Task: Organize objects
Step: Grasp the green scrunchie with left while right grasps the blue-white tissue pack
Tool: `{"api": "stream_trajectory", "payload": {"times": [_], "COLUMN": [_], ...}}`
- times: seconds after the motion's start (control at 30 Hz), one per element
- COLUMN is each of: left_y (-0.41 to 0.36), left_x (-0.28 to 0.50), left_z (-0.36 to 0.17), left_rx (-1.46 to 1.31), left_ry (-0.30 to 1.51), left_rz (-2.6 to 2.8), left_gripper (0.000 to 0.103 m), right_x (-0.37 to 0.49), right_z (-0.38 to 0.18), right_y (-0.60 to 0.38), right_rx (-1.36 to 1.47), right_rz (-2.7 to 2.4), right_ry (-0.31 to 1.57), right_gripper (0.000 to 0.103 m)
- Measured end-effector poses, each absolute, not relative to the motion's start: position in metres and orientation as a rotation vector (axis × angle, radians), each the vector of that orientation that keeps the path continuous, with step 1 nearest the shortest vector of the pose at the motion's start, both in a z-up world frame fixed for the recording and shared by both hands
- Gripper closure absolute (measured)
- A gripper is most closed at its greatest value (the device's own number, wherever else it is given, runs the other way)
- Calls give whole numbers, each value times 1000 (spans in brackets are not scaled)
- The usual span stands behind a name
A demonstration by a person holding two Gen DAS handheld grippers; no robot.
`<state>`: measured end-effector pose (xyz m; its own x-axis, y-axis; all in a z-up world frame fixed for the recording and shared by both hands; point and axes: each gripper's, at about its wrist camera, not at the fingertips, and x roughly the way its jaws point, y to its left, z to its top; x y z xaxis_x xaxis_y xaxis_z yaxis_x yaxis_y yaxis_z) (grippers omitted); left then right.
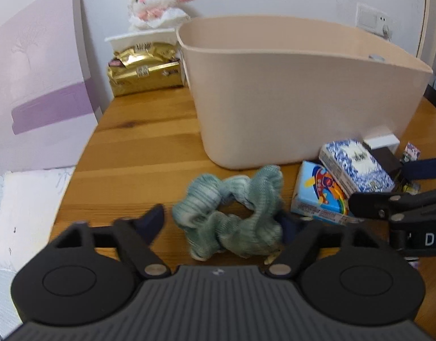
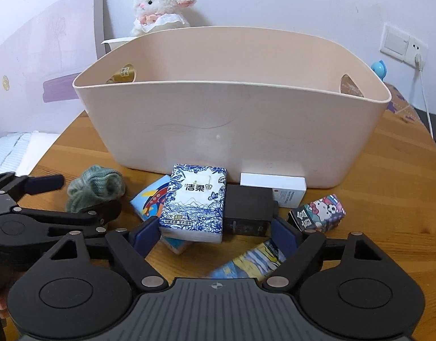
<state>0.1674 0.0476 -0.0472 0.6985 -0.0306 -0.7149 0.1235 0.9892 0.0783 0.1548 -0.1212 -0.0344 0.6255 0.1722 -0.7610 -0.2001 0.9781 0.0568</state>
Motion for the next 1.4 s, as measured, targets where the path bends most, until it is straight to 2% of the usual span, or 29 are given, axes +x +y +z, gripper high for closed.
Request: {"api": "stream_trajectory", "payload": {"times": [0.1,0.17,0.27,0.37,0.4,0.43,0.57,0.67,0.73,0.83,1.07,1.13,1.4], "left_y": [45,43,42,41,40,39,38,37,38,38,37,36,36], "left_x": [167,165,163,162,160,159,155,153,154,156,157,158,159], "left_z": [-48,-48,-48,-48,-48,-48,-47,-47,-48,-48,-48,-48,-50], "left_rx": [130,135,138,143,145,145,140,146,143,137,141,139,145], "left_ry": [788,783,778,774,771,769,763,761,762,764,766,768,765], "left_rz": [-97,-101,-101,-103,-104,-106,-121,-124,-126,-130,-134,-131,-128], "left_gripper": [35,44,50,58,59,61,64,65,65,65,65,65,65], "right_x": [154,154,151,145,143,142,149,152,154,158,165,166,170], "right_z": [-35,-35,-32,-30,-30,-29,-36,-38,-39,-41,-41,-42,-42], "right_y": [-117,-117,-123,-128,-128,-129,-137,-141,-142,-141,-137,-133,-125], "right_rx": [-56,-51,-33,-30,-37,-38,20,49,50,30,16,-6,-27], "right_rz": [208,210,229,249,246,245,273,292,298,312,346,338,302], "right_ry": [863,862,869,864,858,858,899,900,896,880,844,831,803], "right_gripper": [22,22,27,44,59,64,68,65,55,48,37,26,24]}}
